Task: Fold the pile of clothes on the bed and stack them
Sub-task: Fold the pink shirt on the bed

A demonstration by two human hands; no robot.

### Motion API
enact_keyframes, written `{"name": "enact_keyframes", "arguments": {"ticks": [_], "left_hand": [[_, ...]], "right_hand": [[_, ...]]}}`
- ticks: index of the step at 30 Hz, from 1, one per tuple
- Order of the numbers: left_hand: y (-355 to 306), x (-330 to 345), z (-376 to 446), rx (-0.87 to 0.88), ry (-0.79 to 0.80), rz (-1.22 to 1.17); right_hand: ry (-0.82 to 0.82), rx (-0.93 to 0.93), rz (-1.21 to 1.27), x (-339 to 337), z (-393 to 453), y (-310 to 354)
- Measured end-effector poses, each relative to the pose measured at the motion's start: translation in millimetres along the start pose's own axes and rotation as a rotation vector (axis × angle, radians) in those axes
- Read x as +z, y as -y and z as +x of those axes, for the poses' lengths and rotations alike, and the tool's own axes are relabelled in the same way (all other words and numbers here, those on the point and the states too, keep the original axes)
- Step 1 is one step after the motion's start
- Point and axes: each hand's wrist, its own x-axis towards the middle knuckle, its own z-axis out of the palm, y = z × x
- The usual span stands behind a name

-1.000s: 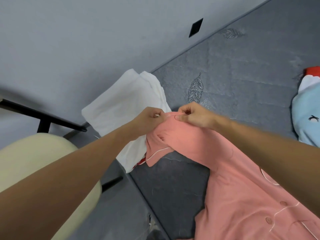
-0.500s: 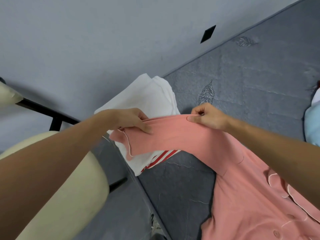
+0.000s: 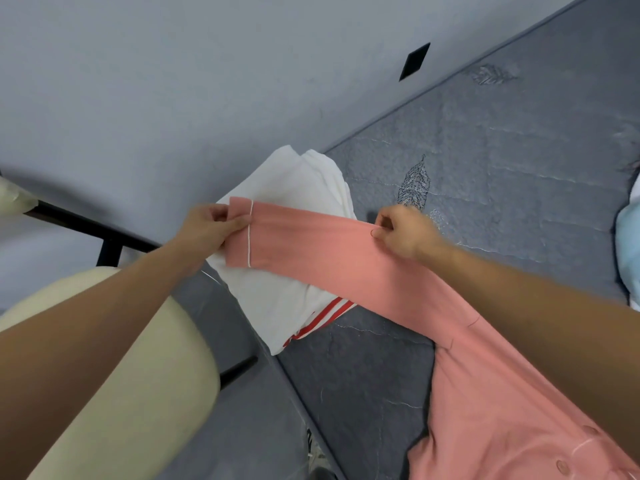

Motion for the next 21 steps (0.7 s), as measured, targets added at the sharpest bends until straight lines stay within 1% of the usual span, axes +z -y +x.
{"name": "enact_keyframes", "arguments": {"ticks": [2,4,6,8,11,14,17,19,21], "left_hand": [[4,7,-2,0.026,-0.061,0.023],[4,13,-3,0.036,-0.104,0.029],[1,16,-4,0.052,-0.123,0.025],[0,20,-7,0.067,-0.134,0.015],[-3,30,-18,0.104,-0.131,-0.026],[-4,46,-30,0.138,-0.110,-0.038],[-7,62,-44,0.149,-0.056,-0.086],[-13,73,-53,0.105,0.035,-0.148],[-18,83,-60,0.099,0.122,-0.114]], "right_hand": [[-0.067,0.022,-0.158,7,-5,2],[-0.155,0.012,-0.194,13,-12,2],[-0.245,0.022,-0.054,19,-21,12],[-0.261,0.014,0.199,24,-31,29],[-0.153,-0.057,0.552,33,-45,59],[-0.058,-0.083,0.698,43,-53,80],[-0.004,-0.043,0.846,46,-57,96],[0.085,0.021,1.078,44,-60,102],[0.195,0.103,1.370,42,-67,105]]}}
